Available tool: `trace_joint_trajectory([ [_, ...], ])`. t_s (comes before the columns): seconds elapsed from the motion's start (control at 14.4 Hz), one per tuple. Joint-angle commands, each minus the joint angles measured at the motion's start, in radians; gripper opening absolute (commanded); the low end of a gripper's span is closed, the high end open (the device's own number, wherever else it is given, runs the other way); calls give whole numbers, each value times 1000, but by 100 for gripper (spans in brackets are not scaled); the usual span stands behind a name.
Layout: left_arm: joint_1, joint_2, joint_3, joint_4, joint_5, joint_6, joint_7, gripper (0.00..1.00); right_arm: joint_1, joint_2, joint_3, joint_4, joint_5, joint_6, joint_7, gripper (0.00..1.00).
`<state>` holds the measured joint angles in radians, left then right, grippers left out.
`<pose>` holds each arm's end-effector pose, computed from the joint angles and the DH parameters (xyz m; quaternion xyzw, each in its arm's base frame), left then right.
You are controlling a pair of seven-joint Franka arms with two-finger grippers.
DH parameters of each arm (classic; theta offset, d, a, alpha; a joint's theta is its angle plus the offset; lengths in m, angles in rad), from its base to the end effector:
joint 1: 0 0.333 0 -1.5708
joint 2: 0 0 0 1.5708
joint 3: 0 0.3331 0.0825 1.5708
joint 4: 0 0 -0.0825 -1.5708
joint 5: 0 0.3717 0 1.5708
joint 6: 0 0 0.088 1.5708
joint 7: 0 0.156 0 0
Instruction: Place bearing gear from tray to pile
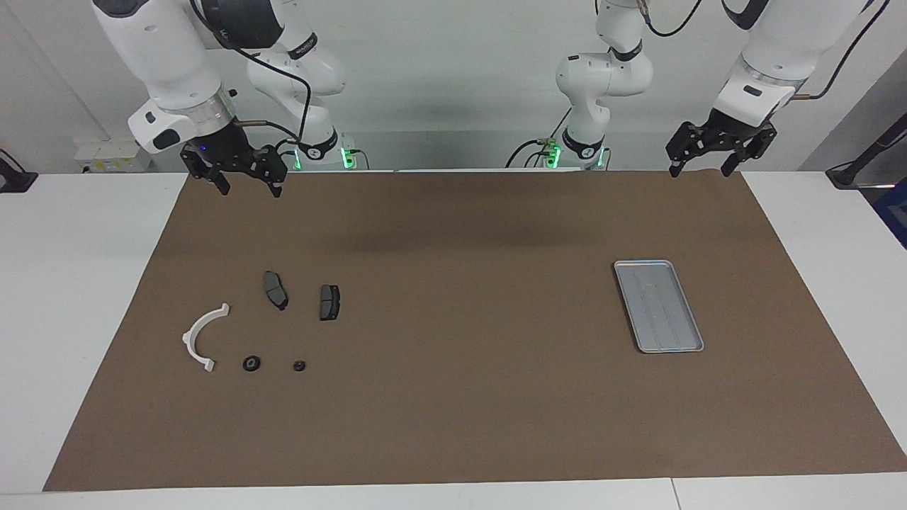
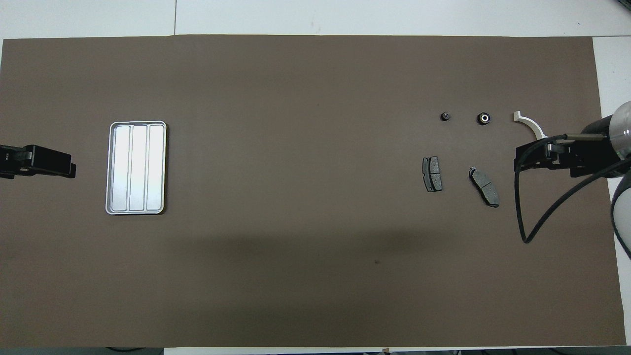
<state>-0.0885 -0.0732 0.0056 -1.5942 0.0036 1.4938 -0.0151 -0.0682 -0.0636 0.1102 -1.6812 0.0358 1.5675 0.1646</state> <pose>0.5071 -0.0414 0.6138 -0.9993 0.0338 0.0135 0.0023 0.5157 0.0289 0.5753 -0.9977 0.0618 0.0266 0.0117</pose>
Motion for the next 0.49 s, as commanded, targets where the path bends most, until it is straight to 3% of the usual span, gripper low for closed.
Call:
trace_joint_trajectory([
  [0.0, -11, -7, 13, -6, -13, -10, -2, 100, -13, -8, 16, 0, -69, 19, -30, 100],
  [0.42, -11, -7, 13, -6, -13, -10, -2, 100, -13, -10, 17, 8, -80, 29, -31, 100],
])
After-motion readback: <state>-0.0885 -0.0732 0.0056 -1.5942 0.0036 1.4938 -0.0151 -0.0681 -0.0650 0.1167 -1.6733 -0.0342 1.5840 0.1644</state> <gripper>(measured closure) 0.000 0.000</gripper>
